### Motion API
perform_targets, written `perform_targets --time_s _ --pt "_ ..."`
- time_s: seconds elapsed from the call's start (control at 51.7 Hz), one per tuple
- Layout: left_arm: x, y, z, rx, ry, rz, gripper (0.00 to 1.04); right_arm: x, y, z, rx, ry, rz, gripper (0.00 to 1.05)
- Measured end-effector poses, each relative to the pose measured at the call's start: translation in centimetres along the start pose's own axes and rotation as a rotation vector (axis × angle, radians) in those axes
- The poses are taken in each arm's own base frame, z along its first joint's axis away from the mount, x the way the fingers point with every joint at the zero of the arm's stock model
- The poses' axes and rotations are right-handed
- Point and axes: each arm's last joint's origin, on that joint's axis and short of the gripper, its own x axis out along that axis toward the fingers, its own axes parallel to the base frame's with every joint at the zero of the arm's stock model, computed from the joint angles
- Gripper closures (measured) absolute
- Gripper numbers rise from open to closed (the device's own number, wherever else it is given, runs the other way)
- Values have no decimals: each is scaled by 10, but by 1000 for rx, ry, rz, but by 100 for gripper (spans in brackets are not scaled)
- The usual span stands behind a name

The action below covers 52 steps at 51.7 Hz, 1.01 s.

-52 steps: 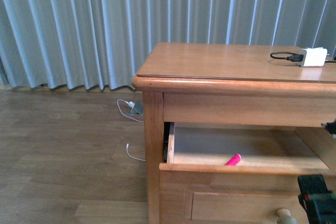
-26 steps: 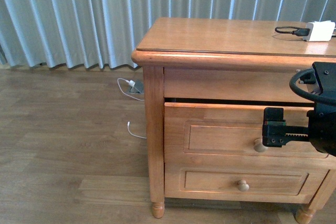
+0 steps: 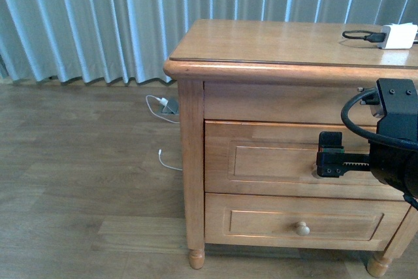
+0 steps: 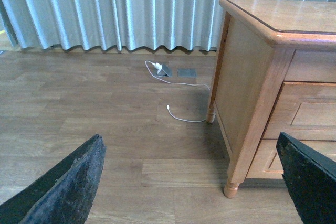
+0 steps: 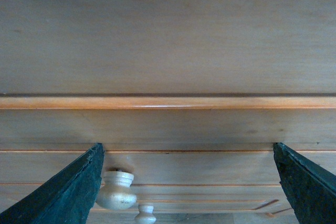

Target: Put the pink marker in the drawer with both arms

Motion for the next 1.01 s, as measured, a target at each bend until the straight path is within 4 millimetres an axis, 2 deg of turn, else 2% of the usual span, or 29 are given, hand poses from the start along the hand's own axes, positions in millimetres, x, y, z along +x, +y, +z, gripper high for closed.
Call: perform_targets --time_s 0.406,0.58,0.697,0.851,1.006 --pt "0 0 0 0 0 0 6 2 -7 -3 -11 8 -5 8" --pt "0 0 0 0 0 0 6 -10 -10 0 1 17 49 8" --pt "0 0 0 0 0 0 6 -35 -12 10 2 19 90 8" --pt "0 0 0 0 0 0 6 -81 -17 23 -2 16 131 8" --pt "0 0 0 0 0 0 6 -129 -30 30 11 15 137 8"
